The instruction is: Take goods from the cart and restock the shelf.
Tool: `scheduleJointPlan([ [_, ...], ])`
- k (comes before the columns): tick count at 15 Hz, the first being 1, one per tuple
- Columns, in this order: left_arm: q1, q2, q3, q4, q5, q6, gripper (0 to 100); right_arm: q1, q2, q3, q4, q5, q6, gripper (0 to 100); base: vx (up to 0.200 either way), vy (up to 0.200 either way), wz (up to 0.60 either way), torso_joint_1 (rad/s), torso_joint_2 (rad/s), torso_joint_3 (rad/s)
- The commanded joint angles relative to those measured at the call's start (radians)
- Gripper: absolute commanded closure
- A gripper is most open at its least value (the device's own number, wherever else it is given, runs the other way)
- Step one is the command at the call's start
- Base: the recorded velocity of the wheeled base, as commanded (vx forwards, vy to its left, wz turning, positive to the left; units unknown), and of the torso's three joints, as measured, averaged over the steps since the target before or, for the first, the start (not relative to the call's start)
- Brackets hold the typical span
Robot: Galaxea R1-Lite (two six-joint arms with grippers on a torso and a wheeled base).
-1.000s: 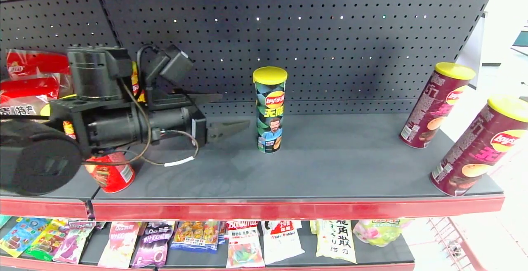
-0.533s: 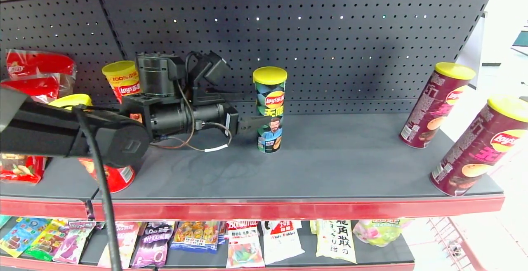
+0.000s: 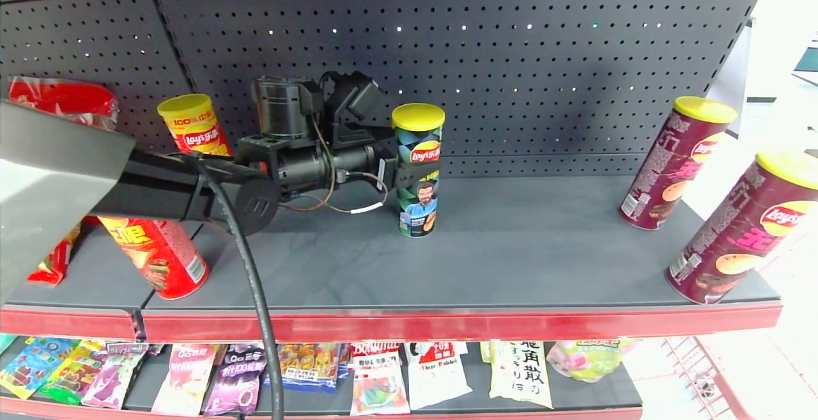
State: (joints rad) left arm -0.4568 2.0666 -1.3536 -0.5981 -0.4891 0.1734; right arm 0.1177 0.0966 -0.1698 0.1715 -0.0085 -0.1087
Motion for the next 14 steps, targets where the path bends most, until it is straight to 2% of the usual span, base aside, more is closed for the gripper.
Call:
scheduleJointPlan([
  [1,0.0,0.03,-0.027,0.001,0.001,0.0,0,0.0,0.002,-0.002,0.0,-0.001,0.0,100,0.0,0.0,0.0,0.0,0.0,0.0],
  [5,-0.011,0.046,-0.038,0.001,0.021,-0.026,0,0.0,0.002,0.0,0.0,-0.001,0.0,100,0.0,0.0,0.0,0.0,0.0,0.0],
  [12,-0.036,0.113,-0.15,0.0,0.05,-0.045,0,0.0,0.002,-0.002,0.0,-0.001,0.0,100,0.0,0.0,0.0,0.0,0.0,0.0],
  [13,-0.037,0.113,-0.15,0.0,0.053,-0.045,100,0.0,0.002,-0.002,0.0,-0.001,0.0,100,0.0,0.0,0.0,0.0,0.0,0.0],
  [14,-0.039,0.113,-0.148,0.0,0.053,-0.046,100,0.0,0.002,-0.002,0.0,-0.002,0.0,100,0.0,0.0,0.0,0.0,0.0,0.0],
])
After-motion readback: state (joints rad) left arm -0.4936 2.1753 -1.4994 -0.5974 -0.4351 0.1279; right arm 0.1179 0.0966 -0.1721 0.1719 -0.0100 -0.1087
